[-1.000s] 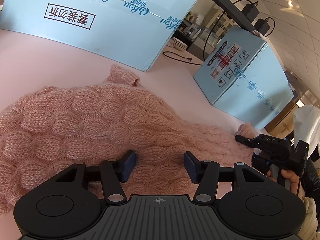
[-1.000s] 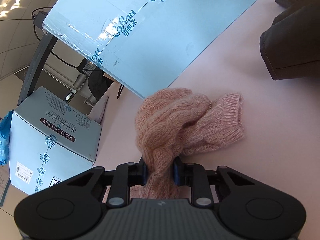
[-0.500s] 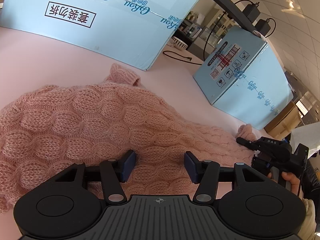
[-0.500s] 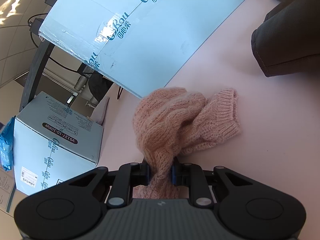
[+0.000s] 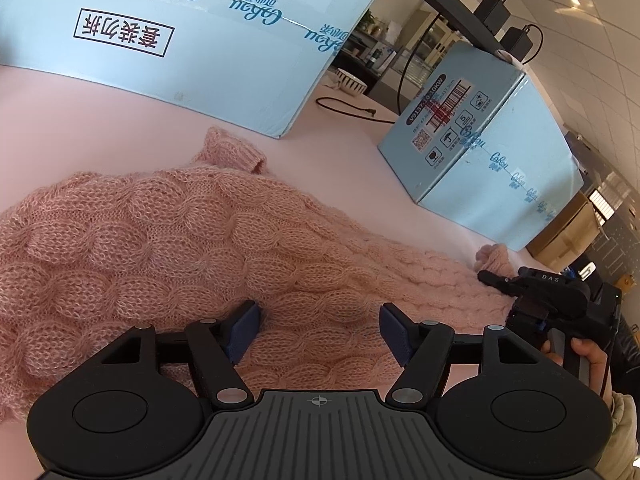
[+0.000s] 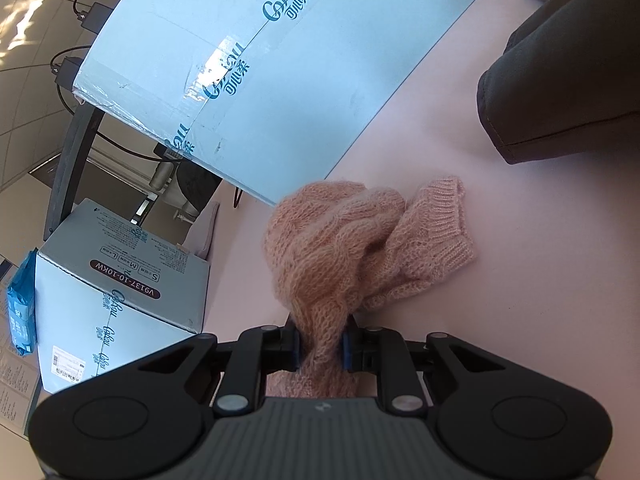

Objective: Fold clothes

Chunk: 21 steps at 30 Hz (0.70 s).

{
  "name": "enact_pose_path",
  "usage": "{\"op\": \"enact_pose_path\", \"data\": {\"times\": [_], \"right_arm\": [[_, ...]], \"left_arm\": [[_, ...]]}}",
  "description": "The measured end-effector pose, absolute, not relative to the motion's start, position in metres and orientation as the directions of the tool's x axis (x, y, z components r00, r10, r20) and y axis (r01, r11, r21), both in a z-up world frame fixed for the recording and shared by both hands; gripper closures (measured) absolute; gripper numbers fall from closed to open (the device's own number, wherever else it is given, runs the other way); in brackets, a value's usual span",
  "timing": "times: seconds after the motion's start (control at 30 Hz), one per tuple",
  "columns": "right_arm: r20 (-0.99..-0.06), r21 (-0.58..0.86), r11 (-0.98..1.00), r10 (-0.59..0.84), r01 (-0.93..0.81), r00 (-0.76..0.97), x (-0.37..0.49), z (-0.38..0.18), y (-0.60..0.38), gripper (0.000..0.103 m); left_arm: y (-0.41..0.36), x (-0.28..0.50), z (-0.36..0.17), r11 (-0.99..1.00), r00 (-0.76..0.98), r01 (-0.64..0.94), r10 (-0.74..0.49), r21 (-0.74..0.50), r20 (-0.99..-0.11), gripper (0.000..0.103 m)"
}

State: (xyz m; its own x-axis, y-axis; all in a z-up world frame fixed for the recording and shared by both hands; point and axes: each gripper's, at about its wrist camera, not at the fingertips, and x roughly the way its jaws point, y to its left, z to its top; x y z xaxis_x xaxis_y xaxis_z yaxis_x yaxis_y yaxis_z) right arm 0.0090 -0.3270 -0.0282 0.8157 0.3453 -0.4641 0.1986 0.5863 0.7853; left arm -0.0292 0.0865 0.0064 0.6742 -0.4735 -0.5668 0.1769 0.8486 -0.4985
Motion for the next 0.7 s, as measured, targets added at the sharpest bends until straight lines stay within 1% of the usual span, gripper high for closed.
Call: {"op": "enact_pose_path", "data": {"times": [0.3,0.7], "right_arm": [[-0.458,0.792,0.575,0.34,0.204,0.821,0.003,-0.027,-0.336,0.084],[-0.44,0.798,0.564,0.304,0.213,0.845,-0.009,-0.021,-0.358,0.084]], "left_arm": [[0.081,-0.027,0.007,0.852,0.668,0.183,-0.474,-0.491,-0.573,0.036],[0.062,-0.022,0.007,0.836,0.639,0.221,-0.514,-0.503,-0.573,0.036]]}}
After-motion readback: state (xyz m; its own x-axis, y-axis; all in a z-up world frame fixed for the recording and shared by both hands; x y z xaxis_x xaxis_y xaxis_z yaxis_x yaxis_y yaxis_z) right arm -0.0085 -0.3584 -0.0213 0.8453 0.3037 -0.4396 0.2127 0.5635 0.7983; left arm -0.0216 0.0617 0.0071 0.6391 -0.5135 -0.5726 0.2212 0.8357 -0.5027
